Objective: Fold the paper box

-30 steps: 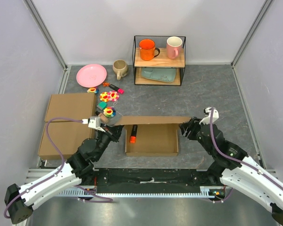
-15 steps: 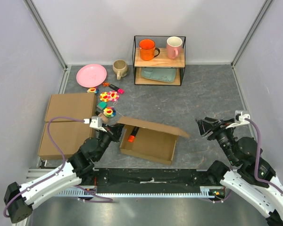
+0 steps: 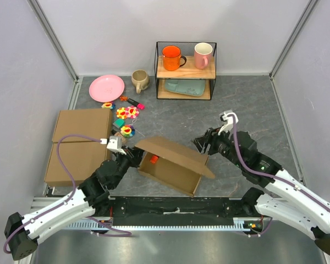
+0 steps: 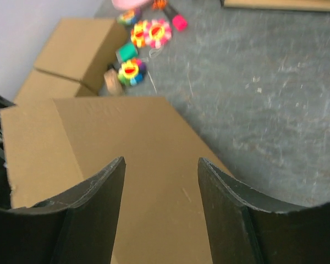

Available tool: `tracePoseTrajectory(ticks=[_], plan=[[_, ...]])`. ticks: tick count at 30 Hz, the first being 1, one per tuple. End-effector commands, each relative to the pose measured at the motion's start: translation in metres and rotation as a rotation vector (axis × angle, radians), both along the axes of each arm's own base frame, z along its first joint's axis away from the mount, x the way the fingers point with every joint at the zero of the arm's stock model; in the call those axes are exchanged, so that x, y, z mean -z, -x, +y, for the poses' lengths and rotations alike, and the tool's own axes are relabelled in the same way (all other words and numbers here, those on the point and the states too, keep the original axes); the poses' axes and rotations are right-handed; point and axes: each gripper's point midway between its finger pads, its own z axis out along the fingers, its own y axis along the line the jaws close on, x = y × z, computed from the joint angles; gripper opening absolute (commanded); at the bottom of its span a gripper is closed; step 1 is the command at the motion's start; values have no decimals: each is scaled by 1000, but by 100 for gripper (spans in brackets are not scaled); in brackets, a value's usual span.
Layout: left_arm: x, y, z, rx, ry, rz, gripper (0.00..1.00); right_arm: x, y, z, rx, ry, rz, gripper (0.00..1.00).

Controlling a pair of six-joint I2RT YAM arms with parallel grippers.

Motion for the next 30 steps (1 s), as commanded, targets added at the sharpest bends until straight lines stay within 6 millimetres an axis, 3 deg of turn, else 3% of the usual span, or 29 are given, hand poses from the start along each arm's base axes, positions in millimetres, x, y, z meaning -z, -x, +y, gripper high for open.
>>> tracePoseTrajectory(ticks=[1, 3, 9, 13, 15, 16, 17, 20, 23, 30], plan=[[14, 6, 10, -19, -80, 82, 24, 6, 13, 18, -119, -37, -9, 64], [12, 8, 12, -18, -90, 93, 31, 13, 15, 18, -138, -21, -9, 64], [-3, 16, 16, 16, -174, 129, 37, 25, 15, 17, -137, 6, 4, 65], [-24, 26, 17, 76, -235, 136, 37, 31, 14, 19, -142, 13, 12, 65], [-19, 34, 25, 91, -287, 176, 38, 34, 13, 20, -141, 16, 13, 65], [-29, 37, 25, 102, -277, 175, 38, 35, 13, 20, -141, 19, 13, 65], [-23, 41, 31, 96, -300, 207, 38, 37, 12, 20, -141, 22, 15, 65], [-34, 45, 38, 80, -291, 222, 36, 40, 10, 21, -142, 35, 16, 65], [-53, 46, 48, 51, -282, 201, 35, 41, 11, 22, -156, 49, 11, 64], [-136, 43, 76, -56, -116, -13, 35, 66, 26, 30, -278, 122, 45, 59]])
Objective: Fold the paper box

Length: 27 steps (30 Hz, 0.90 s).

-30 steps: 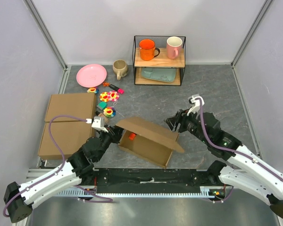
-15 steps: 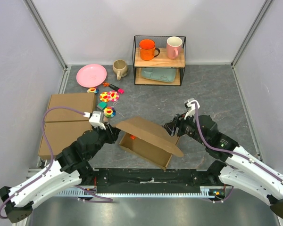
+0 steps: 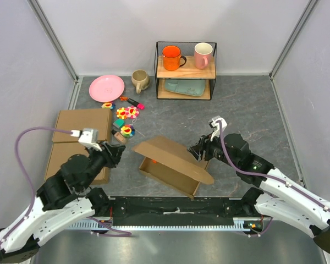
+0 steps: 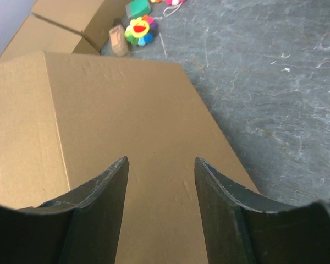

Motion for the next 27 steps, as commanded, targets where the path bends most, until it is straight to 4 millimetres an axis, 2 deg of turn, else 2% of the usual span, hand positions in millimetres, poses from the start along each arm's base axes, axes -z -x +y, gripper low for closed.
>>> tracePoseTrajectory(ticks=[1, 4, 6, 7, 8, 10, 12, 14, 15, 16, 17, 19, 20, 22, 23, 25, 27], plan=[[-55, -6, 19, -75, 70, -154, 36, 20, 14, 10, -120, 43, 12, 57], [-65, -18, 3, -56, 67, -201, 40, 39, 24, 12, -178, 77, 62, 54], [-49, -32, -25, -4, 5, -171, 42, 52, 26, 11, -184, 108, 104, 51], [-50, -38, -36, 7, 15, -176, 43, 54, 27, 11, -184, 117, 115, 50], [-32, -48, -53, 21, -38, -131, 43, 56, 26, 11, -184, 127, 125, 49], [-20, -61, -68, 19, -57, -113, 43, 63, 27, 10, -184, 156, 150, 47], [7, -72, -82, 20, -122, -56, 43, 68, 27, 8, -176, 173, 169, 47], [20, -76, -95, 48, -132, -34, 43, 69, 26, 6, -157, 181, 177, 48], [35, -75, -104, 82, -150, 1, 42, 65, 24, 3, -130, 173, 168, 52], [43, -74, -105, 87, -156, 22, 41, 61, 21, 1, -111, 165, 160, 54], [61, -71, -105, 87, -164, 65, 41, 58, 19, -1, -89, 155, 155, 56], [84, -67, -103, 83, -182, 117, 38, 39, 11, -8, -4, 107, 123, 61], [106, -60, -99, 75, -184, 169, 38, 34, 9, -12, 28, 89, 118, 63], [127, -52, -95, 74, -182, 219, 36, 12, 1, -22, 132, 22, 97, 68], [146, -45, -91, 69, -179, 270, 36, 12, 1, -28, 166, 25, 113, 71], [160, -37, -89, 72, -173, 313, 35, 0, -3, -38, 241, 10, 116, 79], [177, -26, -86, 77, -157, 368, 35, 4, 0, -46, 296, 10, 171, 85]])
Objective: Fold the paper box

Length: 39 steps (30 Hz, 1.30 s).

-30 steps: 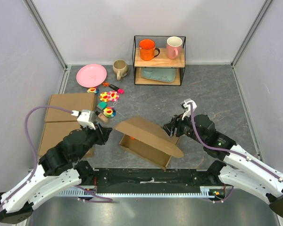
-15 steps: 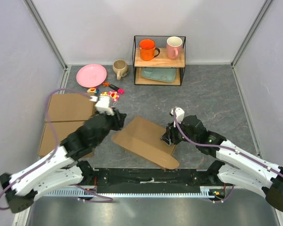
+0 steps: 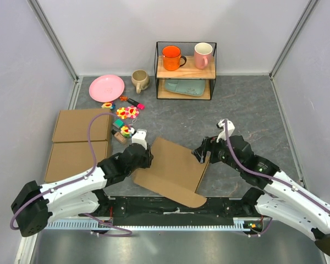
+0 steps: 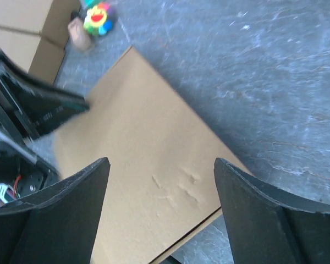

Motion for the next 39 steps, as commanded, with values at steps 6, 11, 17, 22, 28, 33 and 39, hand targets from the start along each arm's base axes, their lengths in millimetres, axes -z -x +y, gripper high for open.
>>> tracePoseTrajectory(ticks=[6, 11, 17, 22, 28, 33, 39], plan=[[42, 29, 2, -46, 113, 156, 34, 18, 11, -28, 287, -35, 266, 96], [39, 27, 6, -69, 137, 135, 35, 65, 28, -22, 272, 4, 414, 93], [49, 35, 7, -81, 177, 167, 36, 118, 39, -16, 259, 17, 517, 81], [64, 41, 6, -93, 212, 201, 36, 139, 25, -15, 303, 28, 489, 51], [62, 27, 1, -147, 284, 149, 37, 142, -20, -11, 357, 62, 399, 31], [46, -1, -8, -186, 276, 64, 38, 121, -83, -17, 402, 98, 321, 33], [27, -45, -8, -251, 202, 13, 38, 111, -127, -27, 401, 94, 323, 41]])
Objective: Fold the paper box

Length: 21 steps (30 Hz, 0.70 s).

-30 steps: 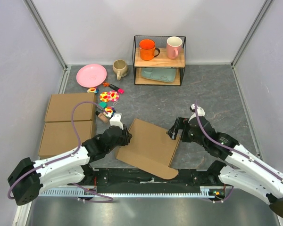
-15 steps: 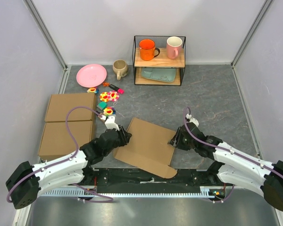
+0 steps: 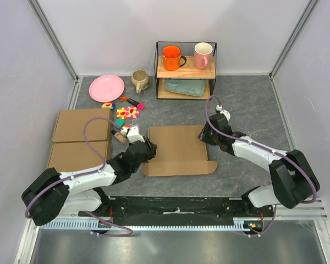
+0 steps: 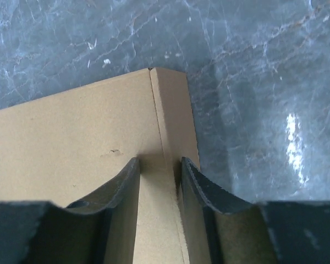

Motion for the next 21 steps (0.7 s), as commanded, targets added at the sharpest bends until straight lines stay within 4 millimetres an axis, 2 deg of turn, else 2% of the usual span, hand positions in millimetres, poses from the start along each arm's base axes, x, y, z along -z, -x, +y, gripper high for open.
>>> tracePoseTrajectory(ticks=[1, 2, 3, 4, 5, 6, 9, 12, 15, 16, 18, 19, 21], plan=[[4, -13, 3, 9, -53, 65, 40, -8, -11, 5, -93, 16, -15, 47], [-3, -16, 4, 3, -46, 46, 42, -12, -11, 6, -100, 15, -26, 51], [-19, -20, 6, 0, -26, 5, 45, -15, -11, 4, -104, 22, -28, 55], [-27, -25, 10, -12, -15, -15, 50, -21, -11, 3, -103, 23, -42, 62], [-34, -26, 13, -17, -10, -28, 58, -23, -11, 2, -97, 25, -48, 65], [-47, -28, 15, -18, -5, -62, 62, -25, -10, 1, -97, 26, -53, 68], [-53, -29, 21, -11, -33, -80, 69, -22, -5, 0, -105, 25, -43, 72], [-38, -26, 23, -7, -52, -26, 70, -10, 4, 1, -122, 11, -25, 73], [-23, -20, 14, 27, -14, 14, 70, 1, 12, 4, -144, -16, -14, 72], [-14, -18, 11, 41, -13, 35, 69, 8, 18, 3, -151, -17, 2, 70], [-1, -12, 5, 70, -5, 88, 65, 9, 23, 7, -166, -49, 3, 65], [10, -9, 4, 80, -19, 125, 64, 17, 30, 4, -167, -47, 20, 62], [22, -3, 3, 84, -3, 168, 59, 14, 32, 6, -171, -77, -5, 57]])
